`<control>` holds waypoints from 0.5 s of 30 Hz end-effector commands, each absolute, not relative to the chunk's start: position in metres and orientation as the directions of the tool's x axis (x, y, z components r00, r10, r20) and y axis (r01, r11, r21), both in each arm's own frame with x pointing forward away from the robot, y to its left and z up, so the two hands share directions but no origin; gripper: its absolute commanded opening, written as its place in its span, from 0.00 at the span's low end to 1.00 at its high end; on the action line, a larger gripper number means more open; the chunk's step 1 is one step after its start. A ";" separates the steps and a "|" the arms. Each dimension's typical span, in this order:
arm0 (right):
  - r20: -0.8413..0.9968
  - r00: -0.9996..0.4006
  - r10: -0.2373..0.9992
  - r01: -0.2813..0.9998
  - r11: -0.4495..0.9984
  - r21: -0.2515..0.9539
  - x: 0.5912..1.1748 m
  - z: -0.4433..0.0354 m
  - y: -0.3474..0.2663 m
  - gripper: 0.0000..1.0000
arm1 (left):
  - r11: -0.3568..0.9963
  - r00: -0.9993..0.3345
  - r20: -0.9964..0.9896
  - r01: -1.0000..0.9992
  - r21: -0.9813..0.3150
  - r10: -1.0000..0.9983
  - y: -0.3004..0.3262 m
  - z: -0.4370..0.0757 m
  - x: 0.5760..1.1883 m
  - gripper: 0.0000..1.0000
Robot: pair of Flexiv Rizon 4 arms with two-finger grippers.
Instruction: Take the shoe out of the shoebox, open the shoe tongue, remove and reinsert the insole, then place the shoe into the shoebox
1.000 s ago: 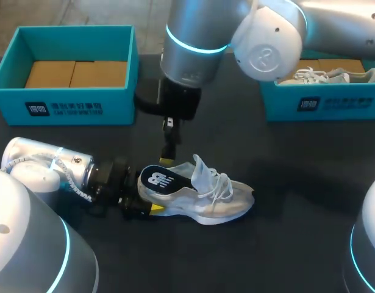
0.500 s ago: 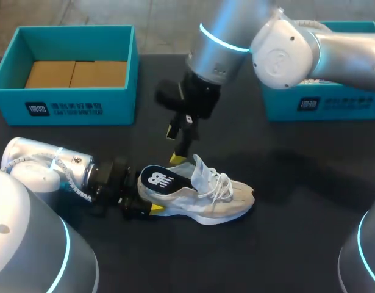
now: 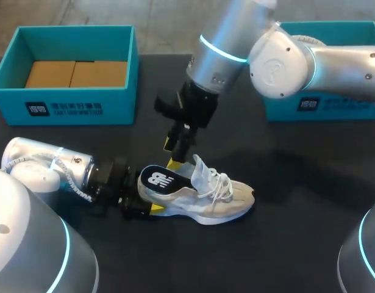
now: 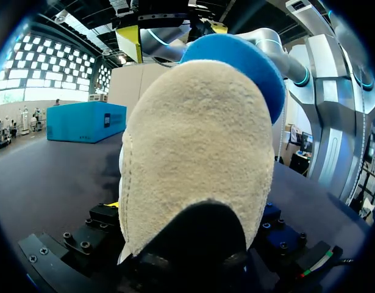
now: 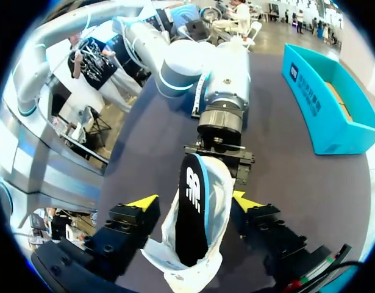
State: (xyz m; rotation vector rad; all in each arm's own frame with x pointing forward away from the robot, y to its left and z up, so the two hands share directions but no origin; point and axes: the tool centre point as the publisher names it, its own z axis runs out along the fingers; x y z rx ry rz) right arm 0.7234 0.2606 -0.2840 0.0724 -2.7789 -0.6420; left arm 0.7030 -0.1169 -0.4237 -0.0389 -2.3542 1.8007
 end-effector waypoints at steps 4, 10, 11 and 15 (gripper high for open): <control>0.290 -0.950 -0.115 0.019 0.908 0.419 0.726 -0.297 0.273 0.55 | 0.270 -0.984 0.125 -0.086 -0.959 0.130 -0.117 -0.426 0.706 0.00; 0.313 -0.941 -0.129 0.017 0.906 0.423 0.727 -0.303 0.273 0.49 | 0.270 -0.984 0.125 -0.086 -0.959 0.130 -0.117 -0.426 0.706 0.00; 0.317 -0.940 -0.129 0.017 0.907 0.421 0.727 -0.305 0.273 0.49 | 0.270 -0.984 0.125 -0.086 -0.959 0.130 -0.117 -0.426 0.706 0.00; 0.329 -0.935 -0.134 0.020 0.904 0.427 0.728 -0.308 0.272 0.49 | 0.270 -0.984 0.125 -0.086 -0.959 0.130 -0.117 -0.426 0.706 0.00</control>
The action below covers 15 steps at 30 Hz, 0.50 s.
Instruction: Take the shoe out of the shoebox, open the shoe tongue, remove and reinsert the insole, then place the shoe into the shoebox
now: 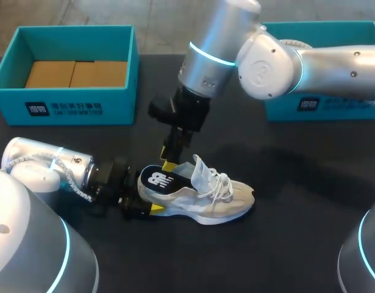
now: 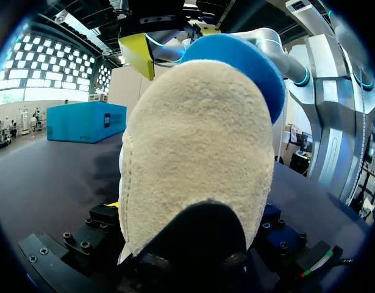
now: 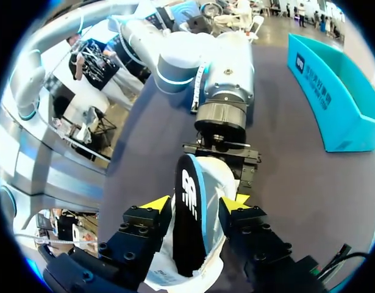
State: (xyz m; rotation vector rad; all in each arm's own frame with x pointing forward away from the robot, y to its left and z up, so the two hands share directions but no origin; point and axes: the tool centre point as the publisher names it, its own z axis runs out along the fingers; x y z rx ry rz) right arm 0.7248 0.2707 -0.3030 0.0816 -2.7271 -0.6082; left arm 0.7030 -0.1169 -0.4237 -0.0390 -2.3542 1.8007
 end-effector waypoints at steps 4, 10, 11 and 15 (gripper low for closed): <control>0.344 -0.929 -0.138 0.029 0.898 0.438 0.729 -0.313 0.271 0.49 | 0.270 -0.984 0.125 -0.086 -0.959 0.130 -0.117 -0.426 0.706 0.00; 0.367 -0.921 -0.134 0.047 0.894 0.446 0.729 -0.322 0.270 0.48 | 0.270 -0.984 0.125 -0.086 -0.959 0.130 -0.117 -0.426 0.706 0.00; 0.371 -0.919 -0.134 0.050 0.894 0.445 0.729 -0.323 0.269 0.47 | 0.270 -0.984 0.125 -0.086 -0.959 0.130 -0.117 -0.426 0.706 0.00; 0.386 -0.912 -0.136 0.057 0.892 0.448 0.728 -0.328 0.269 0.47 | 0.270 -0.984 0.125 -0.086 -0.959 0.130 -0.117 -0.426 0.706 0.00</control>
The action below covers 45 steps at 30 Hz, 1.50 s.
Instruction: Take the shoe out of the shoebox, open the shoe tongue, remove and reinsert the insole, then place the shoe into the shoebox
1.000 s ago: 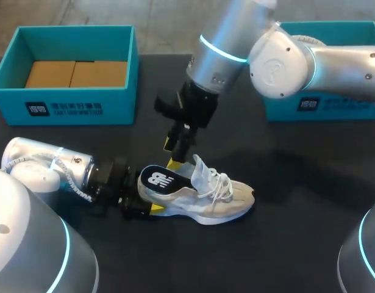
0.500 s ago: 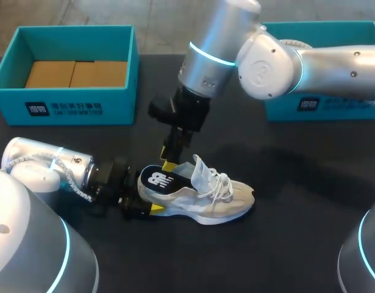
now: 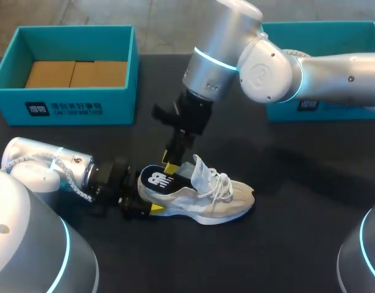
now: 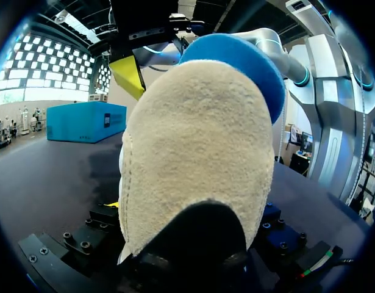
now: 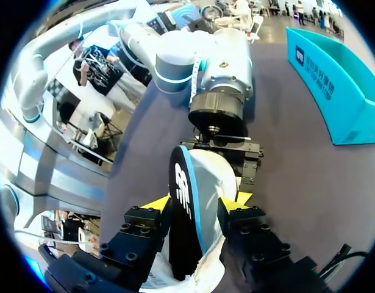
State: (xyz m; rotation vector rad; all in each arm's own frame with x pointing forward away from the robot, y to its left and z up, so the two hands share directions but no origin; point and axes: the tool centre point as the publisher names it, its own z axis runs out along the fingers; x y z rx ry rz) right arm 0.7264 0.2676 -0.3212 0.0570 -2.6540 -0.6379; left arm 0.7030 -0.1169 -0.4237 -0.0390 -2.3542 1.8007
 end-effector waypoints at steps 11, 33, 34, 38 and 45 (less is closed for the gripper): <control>0.416 -0.897 -0.146 0.073 0.882 0.466 0.722 -0.337 0.262 0.44 | 0.270 -0.984 0.125 -0.086 -0.959 0.130 -0.117 -0.426 0.706 0.00; 0.424 -0.883 -0.203 0.040 0.866 0.499 0.716 -0.334 0.266 0.37 | 0.270 -0.984 0.125 -0.086 -0.959 0.130 -0.117 -0.426 0.706 0.00; 0.428 -0.880 -0.206 0.039 0.866 0.498 0.716 -0.335 0.267 0.37 | 0.270 -0.984 0.125 -0.086 -0.959 0.130 -0.117 -0.426 0.706 0.00; 0.453 -0.864 -0.218 0.042 0.867 0.496 0.714 -0.342 0.270 0.35 | 0.270 -0.984 0.125 -0.086 -0.959 0.130 -0.117 -0.426 0.706 0.00; 0.474 -0.854 -0.215 0.054 0.870 0.491 0.709 -0.348 0.269 0.31 | 0.270 -0.984 0.125 -0.086 -0.959 0.130 -0.117 -0.426 0.706 0.00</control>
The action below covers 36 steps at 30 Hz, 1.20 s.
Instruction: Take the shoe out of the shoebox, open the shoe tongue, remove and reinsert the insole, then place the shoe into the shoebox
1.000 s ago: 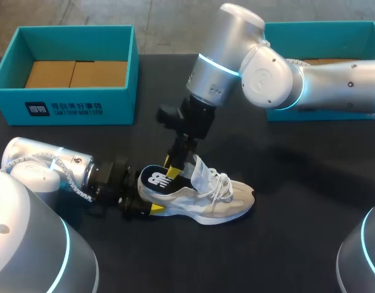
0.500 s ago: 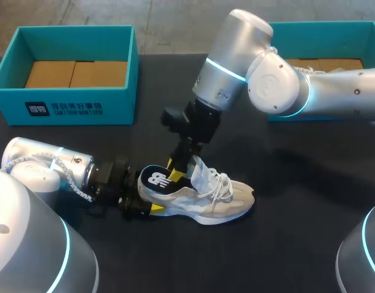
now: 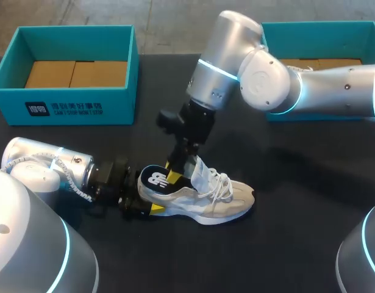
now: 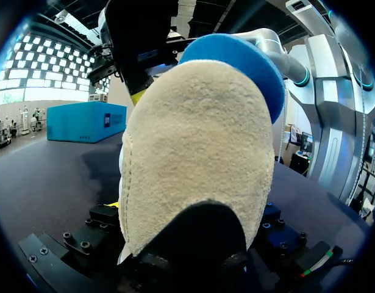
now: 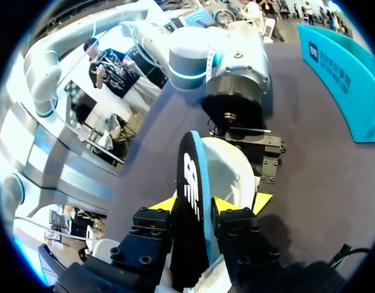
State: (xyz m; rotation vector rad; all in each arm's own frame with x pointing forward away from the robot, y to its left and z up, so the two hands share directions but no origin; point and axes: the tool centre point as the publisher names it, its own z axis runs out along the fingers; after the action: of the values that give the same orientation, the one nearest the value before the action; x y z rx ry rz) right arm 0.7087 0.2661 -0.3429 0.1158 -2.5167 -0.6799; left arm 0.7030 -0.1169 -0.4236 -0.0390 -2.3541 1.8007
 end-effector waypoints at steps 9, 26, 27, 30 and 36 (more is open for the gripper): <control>0.484 -0.845 -0.227 0.063 0.857 0.512 0.706 -0.351 0.268 0.20 | 0.270 -0.984 0.125 -0.086 -0.959 0.130 -0.117 -0.426 0.706 0.00; 0.413 -0.861 -0.298 0.012 0.799 0.601 0.710 -0.333 0.272 0.00 | 0.270 -0.984 0.125 -0.086 -0.959 0.130 -0.117 -0.426 0.706 0.00; 0.403 -0.863 -0.305 0.006 0.792 0.611 0.711 -0.331 0.272 0.00 | 0.270 -0.984 0.125 -0.086 -0.959 0.130 -0.117 -0.426 0.706 0.00; 0.363 -0.870 -0.332 -0.021 0.763 0.646 0.713 -0.321 0.274 0.00 | 0.270 -0.984 0.125 -0.086 -0.959 0.130 -0.117 -0.426 0.706 0.00; 0.260 -0.885 -0.386 -0.089 0.689 0.719 0.720 -0.295 0.276 0.00 | 0.270 -0.984 0.125 -0.086 -0.959 0.130 -0.117 -0.426 0.706 0.00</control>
State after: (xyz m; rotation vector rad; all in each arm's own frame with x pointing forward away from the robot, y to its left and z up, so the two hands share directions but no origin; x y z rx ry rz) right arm 0.7243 0.2868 -0.3048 0.3647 -2.4929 -1.0104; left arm 0.7031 -0.1168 -0.4237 -0.0388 -2.3545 1.8007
